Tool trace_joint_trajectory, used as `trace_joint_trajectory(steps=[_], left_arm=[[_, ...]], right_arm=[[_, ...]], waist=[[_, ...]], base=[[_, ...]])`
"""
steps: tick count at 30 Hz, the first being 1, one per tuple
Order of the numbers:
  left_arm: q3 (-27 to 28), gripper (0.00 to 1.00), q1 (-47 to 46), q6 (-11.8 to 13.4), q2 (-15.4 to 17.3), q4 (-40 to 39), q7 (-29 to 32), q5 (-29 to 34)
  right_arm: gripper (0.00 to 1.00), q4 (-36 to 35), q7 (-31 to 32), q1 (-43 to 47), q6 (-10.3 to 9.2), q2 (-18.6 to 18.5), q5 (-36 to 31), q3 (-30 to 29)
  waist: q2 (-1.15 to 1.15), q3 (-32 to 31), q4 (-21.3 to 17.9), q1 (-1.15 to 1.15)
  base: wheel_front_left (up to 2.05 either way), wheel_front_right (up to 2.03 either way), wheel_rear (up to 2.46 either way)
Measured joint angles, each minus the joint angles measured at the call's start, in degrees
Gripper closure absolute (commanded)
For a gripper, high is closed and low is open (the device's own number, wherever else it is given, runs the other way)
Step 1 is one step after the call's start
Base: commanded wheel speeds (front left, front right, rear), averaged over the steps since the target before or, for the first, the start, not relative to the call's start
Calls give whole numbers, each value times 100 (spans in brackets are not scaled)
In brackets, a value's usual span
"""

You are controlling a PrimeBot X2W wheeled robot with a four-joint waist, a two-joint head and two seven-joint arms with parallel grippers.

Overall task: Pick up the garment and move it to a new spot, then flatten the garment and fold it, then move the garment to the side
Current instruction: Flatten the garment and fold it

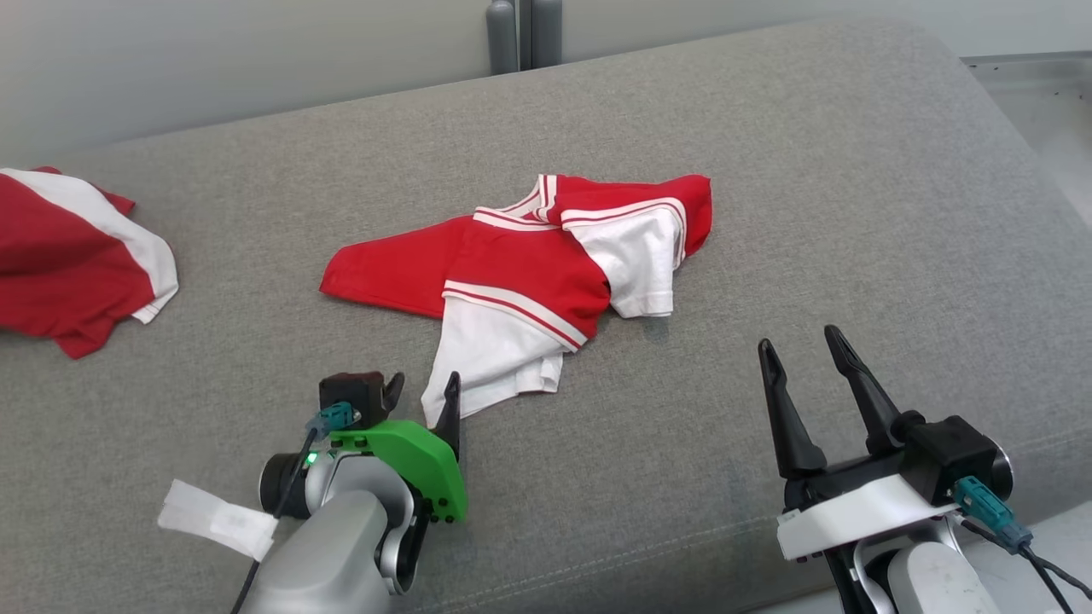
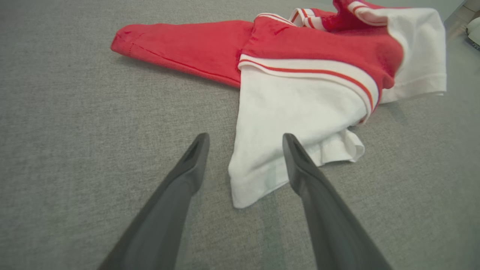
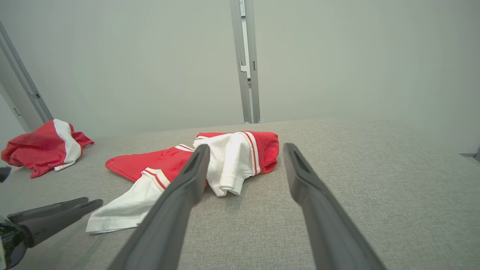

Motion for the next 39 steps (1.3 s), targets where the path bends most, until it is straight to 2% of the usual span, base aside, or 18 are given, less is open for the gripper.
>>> trace_joint_trajectory(steps=[12,13,14,15,16,18,19,23,30,39], left_arm=[[-56,0,-497,-60,-124,832,270,-121],[-79,6,-530,-59,-126,883,288,-121],[-134,24,-558,-59,-126,931,316,-118],[-179,51,-581,-64,-129,964,338,-103],[-197,60,-604,-88,-126,991,347,-104],[-241,97,-616,-132,-125,1024,394,-107],[-287,100,-623,-159,-126,1037,419,-107],[-391,100,-641,-203,-140,1028,400,-109],[-256,100,-810,-68,-152,643,76,-230],[-60,100,-1128,156,-159,-764,0,183]], right_arm=[[0,-38,0,-78,0,0,0,-19],[0,-45,0,-80,0,0,0,-20],[0,-45,0,-87,0,0,0,-21],[0,-45,0,-93,0,0,1,-20],[0,-45,0,-101,0,0,2,-19],[0,-49,0,-114,0,0,9,-22],[0,-51,0,-124,0,0,9,-24],[0,-49,0,-133,0,0,10,-30],[0,-46,0,-154,0,0,26,-57],[0,-48,0,-174,0,0,64,-190]], waist=[[0,331,-329,0],[0,349,-348,0],[0,364,-365,0],[0,375,-379,0],[0,384,-389,0],[0,388,-392,0],[0,386,-388,0],[0,373,-369,0],[0,351,-372,0],[0,331,-515,0]], base=[[0,0,0],[0,0,0],[0,0,0],[0,0,0],[0,0,0],[0,0,0],[0,0,0],[0,0,0],[0,0,0],[0,0,0]])
